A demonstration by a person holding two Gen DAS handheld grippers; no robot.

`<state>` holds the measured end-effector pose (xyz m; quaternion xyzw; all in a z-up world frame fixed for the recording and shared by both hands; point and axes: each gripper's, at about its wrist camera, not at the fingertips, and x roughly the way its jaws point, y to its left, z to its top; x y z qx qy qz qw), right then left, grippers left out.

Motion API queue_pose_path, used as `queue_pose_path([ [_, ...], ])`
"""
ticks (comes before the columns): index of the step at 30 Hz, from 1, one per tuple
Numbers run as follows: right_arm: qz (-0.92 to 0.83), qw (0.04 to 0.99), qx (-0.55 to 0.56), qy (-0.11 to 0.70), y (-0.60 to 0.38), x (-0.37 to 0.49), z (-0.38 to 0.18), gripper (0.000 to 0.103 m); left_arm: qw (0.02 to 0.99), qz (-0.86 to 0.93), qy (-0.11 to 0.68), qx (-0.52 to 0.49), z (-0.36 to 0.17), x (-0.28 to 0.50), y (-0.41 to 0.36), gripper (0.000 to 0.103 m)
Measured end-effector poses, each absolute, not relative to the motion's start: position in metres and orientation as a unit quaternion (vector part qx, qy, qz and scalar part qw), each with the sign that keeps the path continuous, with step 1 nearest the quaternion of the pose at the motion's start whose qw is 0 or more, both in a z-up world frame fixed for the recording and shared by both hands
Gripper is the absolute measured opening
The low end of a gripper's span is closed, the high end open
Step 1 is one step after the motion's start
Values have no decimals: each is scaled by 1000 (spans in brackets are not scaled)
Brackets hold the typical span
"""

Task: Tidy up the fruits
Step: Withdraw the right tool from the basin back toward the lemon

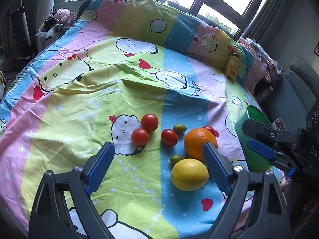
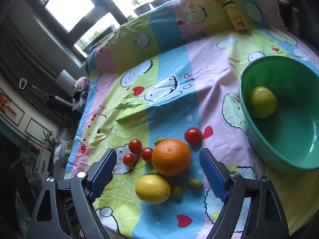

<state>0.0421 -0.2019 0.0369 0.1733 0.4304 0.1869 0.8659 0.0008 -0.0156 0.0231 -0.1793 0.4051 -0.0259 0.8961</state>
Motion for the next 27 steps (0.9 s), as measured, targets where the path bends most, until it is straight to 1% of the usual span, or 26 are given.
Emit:
queue_pose_path([
  [14,201,836,195,472,-200,34,15,85,872,-60,452,-179,5,-7,-18,90],
  [22,227,827,206,472,-199,27,9,85,858,-84,463,-205,-1,-13,-16,89],
  [24,228,826,203,474,-196,27,6,82,858,-97,459,-209,0,-14,-19,89],
  [26,234,818,201,485,-193,27,0,72,856,-104,463,-207,-2,-13,-23,89],
  [27,238,815,201,489,-190,28,-3,71,856,-106,463,-206,-2,-13,-25,89],
])
